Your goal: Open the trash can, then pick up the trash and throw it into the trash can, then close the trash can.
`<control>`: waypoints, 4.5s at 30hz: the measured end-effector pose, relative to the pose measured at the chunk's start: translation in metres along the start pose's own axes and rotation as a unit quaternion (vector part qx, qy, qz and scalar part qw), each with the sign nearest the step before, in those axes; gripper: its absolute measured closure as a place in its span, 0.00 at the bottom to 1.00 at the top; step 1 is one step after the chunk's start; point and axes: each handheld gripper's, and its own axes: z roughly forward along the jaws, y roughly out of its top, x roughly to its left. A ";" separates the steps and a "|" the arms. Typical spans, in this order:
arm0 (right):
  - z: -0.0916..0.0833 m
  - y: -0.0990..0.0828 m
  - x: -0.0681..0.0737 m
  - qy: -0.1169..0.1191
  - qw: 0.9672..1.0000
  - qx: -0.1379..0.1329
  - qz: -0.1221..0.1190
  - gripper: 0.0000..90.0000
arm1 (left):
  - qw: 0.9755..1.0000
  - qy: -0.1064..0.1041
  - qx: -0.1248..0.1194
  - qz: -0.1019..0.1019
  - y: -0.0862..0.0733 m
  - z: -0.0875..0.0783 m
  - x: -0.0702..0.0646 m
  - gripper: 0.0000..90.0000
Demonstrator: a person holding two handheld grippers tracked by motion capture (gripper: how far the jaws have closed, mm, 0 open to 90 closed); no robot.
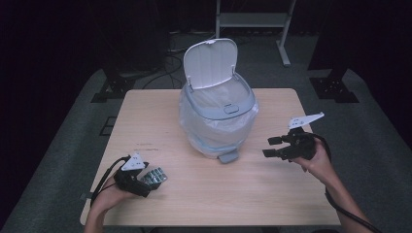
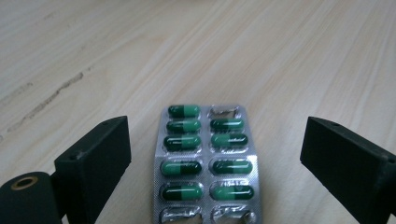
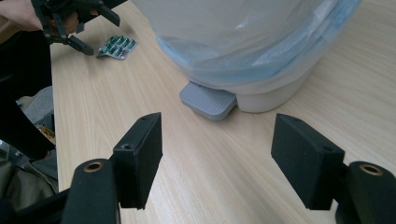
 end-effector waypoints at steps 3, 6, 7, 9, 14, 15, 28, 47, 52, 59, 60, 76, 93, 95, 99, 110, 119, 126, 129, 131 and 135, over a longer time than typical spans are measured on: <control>0.000 -0.004 0.000 0.001 1.000 -0.001 0.003 0.36 | 1.000 0.003 0.010 -0.001 -0.002 0.005 0.000 0.09; 0.000 -0.007 0.000 0.001 1.000 -0.001 0.003 0.36 | 1.000 0.006 0.018 -0.001 -0.003 0.007 0.000 0.14; 0.001 -0.008 0.000 -0.001 1.000 0.000 0.001 0.36 | 1.000 0.001 0.028 0.002 -0.004 0.008 0.001 0.16; 0.001 -0.009 0.001 -0.001 1.000 0.001 0.000 0.36 | 0.999 0.004 0.035 0.005 -0.004 0.009 0.001 0.18; 0.001 -0.014 0.002 0.000 1.000 0.000 0.000 0.36 | 1.000 0.003 0.027 0.005 -0.002 0.005 0.001 0.37; 0.002 -0.016 0.003 0.000 1.000 -0.002 0.001 0.36 | 1.000 0.001 0.012 0.001 0.002 0.002 0.001 0.37; 0.002 -0.029 0.000 -0.001 1.000 -0.004 0.009 0.36 | 1.000 -0.001 0.010 0.018 0.025 -0.016 0.005 0.37; 0.010 -0.041 0.004 -0.004 1.000 0.001 0.002 0.35 | 0.999 0.002 0.004 0.033 0.061 -0.056 0.015 0.37; 0.013 -0.041 0.004 -0.005 1.000 0.004 0.000 0.34 | 0.999 0.000 0.002 0.034 0.066 -0.061 0.016 0.37; 0.019 -0.043 0.006 -0.002 1.000 0.008 0.000 0.34 | 0.999 -0.001 -0.005 0.040 0.075 -0.073 0.016 0.37; 0.020 -0.043 0.006 0.000 1.000 0.008 0.000 0.34 | 0.999 -0.001 -0.004 0.041 0.078 -0.075 0.016 0.37; 0.022 -0.047 0.004 0.002 1.000 0.012 0.003 0.34 | 0.998 -0.010 -0.011 0.058 0.114 -0.092 0.024 0.37; 0.018 -0.061 -0.006 -0.003 1.000 0.007 0.020 0.34 | 0.997 -0.024 -0.008 0.079 0.165 -0.112 0.027 0.37; 0.017 -0.062 -0.007 -0.003 1.000 0.004 0.022 0.34 | 0.996 -0.024 -0.009 0.083 0.172 -0.114 0.027 0.37; 0.016 -0.063 -0.008 -0.002 1.000 0.006 0.023 0.34 | 0.995 -0.031 -0.015 0.089 0.189 -0.119 0.028 0.37; 0.021 -0.063 -0.008 0.007 1.000 0.006 0.026 0.34 | 0.992 -0.048 -0.026 0.115 0.217 -0.123 0.027 0.37; 0.022 -0.064 -0.009 0.008 1.000 0.005 0.029 0.34 | 0.991 -0.049 -0.034 0.123 0.238 -0.123 0.027 0.37; 0.019 -0.065 -0.010 0.006 0.999 0.002 0.032 0.34 | 0.989 -0.054 -0.032 0.131 0.251 -0.124 0.028 0.37; 0.020 -0.065 -0.011 0.008 0.999 0.001 0.034 0.34 | 0.989 -0.054 -0.035 0.130 0.256 -0.125 0.030 0.37; 0.021 -0.066 -0.012 0.008 0.999 0.003 0.035 0.34 | 0.989 -0.055 -0.038 0.129 0.258 -0.124 0.031 0.37; 0.023 -0.066 -0.012 0.011 0.999 0.007 0.035 0.34 | 0.989 -0.058 -0.041 0.127 0.264 -0.123 0.033 0.37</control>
